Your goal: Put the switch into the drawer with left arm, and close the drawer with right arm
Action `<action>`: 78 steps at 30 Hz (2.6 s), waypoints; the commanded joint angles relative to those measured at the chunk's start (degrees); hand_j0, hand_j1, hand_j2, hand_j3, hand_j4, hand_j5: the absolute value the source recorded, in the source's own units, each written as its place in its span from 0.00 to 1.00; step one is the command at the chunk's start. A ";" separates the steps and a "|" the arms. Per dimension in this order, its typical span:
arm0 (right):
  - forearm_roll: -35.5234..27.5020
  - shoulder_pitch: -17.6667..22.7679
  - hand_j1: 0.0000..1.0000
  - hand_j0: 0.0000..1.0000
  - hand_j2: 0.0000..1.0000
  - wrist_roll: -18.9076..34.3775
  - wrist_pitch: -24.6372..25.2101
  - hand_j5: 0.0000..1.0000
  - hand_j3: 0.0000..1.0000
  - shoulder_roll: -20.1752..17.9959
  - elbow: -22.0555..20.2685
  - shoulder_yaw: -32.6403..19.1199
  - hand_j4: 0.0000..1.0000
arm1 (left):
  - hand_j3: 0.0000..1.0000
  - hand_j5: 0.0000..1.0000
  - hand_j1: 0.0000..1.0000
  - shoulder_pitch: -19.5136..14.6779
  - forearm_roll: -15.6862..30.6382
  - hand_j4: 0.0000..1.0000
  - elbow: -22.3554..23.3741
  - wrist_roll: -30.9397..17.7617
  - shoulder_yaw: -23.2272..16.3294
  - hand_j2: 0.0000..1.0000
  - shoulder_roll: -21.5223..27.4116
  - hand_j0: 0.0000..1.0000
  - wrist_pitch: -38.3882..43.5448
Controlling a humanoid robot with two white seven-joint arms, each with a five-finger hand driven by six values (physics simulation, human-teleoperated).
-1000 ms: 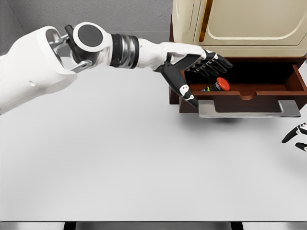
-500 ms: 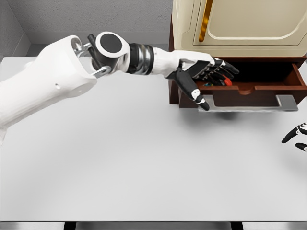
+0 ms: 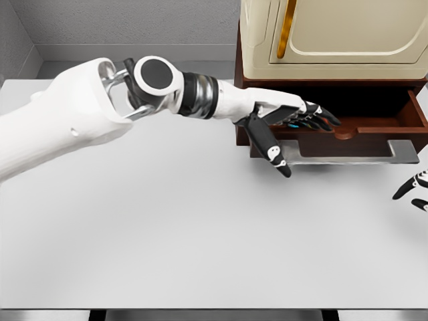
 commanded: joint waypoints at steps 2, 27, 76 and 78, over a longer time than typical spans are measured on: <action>-0.45 0.00 0.53 0.53 0.53 -0.02 0.16 0.53 0.53 -0.14 -0.02 0.10 0.53 | 0.97 0.97 0.97 -0.09 4.53 0.97 -1.16 0.08 1.90 0.97 1.66 0.97 -0.53; -0.36 -4.57 0.53 0.53 0.53 -0.02 0.16 0.53 0.53 -1.63 -0.11 4.67 0.53 | 1.00 1.00 1.00 6.94 -17.35 1.00 -11.70 -8.29 2.87 1.00 39.45 1.00 -47.47; -2.03 -16.87 0.55 0.55 0.55 -0.02 0.16 0.55 0.55 -5.15 0.33 13.63 0.55 | 1.00 1.00 1.00 0.61 -37.31 1.00 -7.93 -8.29 -5.48 1.00 34.09 1.00 -47.38; -1.94 -17.05 0.55 0.55 0.55 -0.02 0.16 0.55 0.55 -5.15 0.42 13.72 0.55 | 1.00 1.00 1.00 0.53 -37.31 1.00 -6.34 -8.29 -5.48 1.00 34.18 1.00 -47.38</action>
